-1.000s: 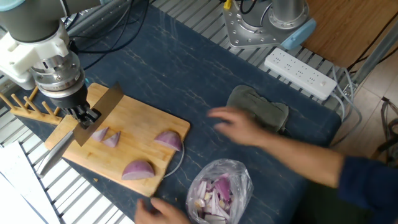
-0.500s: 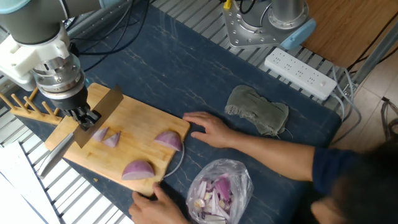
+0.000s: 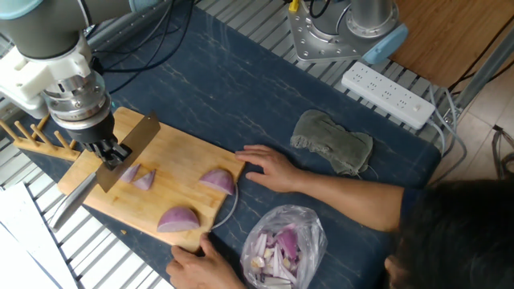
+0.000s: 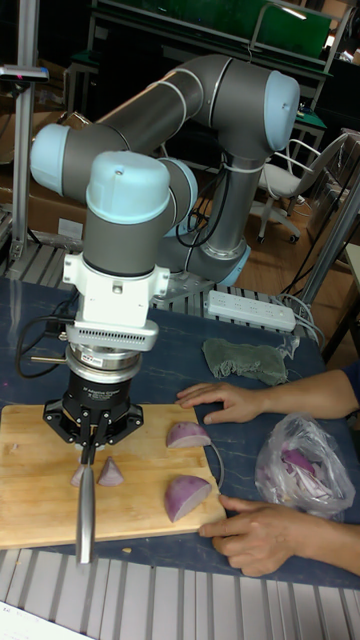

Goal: Chop the onions

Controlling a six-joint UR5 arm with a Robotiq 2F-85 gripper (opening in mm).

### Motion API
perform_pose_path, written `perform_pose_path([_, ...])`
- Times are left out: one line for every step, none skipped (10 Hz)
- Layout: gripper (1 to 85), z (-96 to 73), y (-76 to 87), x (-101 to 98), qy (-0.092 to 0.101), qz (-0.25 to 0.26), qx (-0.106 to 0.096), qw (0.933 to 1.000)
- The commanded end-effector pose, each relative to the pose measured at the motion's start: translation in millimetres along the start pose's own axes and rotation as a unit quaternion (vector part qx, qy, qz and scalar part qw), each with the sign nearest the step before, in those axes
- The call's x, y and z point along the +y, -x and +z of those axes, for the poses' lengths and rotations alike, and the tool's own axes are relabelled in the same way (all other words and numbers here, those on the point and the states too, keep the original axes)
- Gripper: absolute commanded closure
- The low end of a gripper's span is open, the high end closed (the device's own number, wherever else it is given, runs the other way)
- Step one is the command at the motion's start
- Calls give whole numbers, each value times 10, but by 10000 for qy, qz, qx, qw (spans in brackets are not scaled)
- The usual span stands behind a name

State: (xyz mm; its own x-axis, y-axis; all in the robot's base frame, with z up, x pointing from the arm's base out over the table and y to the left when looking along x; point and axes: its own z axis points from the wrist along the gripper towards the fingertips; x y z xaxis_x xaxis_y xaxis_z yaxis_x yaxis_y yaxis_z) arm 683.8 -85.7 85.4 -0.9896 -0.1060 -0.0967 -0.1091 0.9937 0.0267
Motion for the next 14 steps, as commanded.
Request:
perform_pose_path([847,5,15,24,46,47,-30,10000])
perform_pose_path([847,6,19,24,45,47,-38,10000])
perform_pose_path([847,9,20,25,45,47,-38,10000])
perform_pose_path([847,13,20,24,45,47,-38,10000])
perform_pose_path([847,14,20,24,45,47,-38,10000])
perform_pose_path([847,17,19,22,45,47,-38,10000])
perform_pose_path([847,29,14,14,45,39,-38,10000])
perform_pose_path([847,42,11,27,91,44,-43,9999])
perform_pose_path([847,61,9,33,120,39,-54,9999])
perform_pose_path([847,108,16,19,122,9,-100,9999])
perform_pose_path([847,193,44,-7,126,-27,-201,9997])
perform_pose_path([847,241,51,-39,103,-74,-253,9996])
perform_pose_path([847,253,54,-72,74,-131,-288,9995])
perform_pose_path([847,276,70,-81,73,-168,-350,9992])
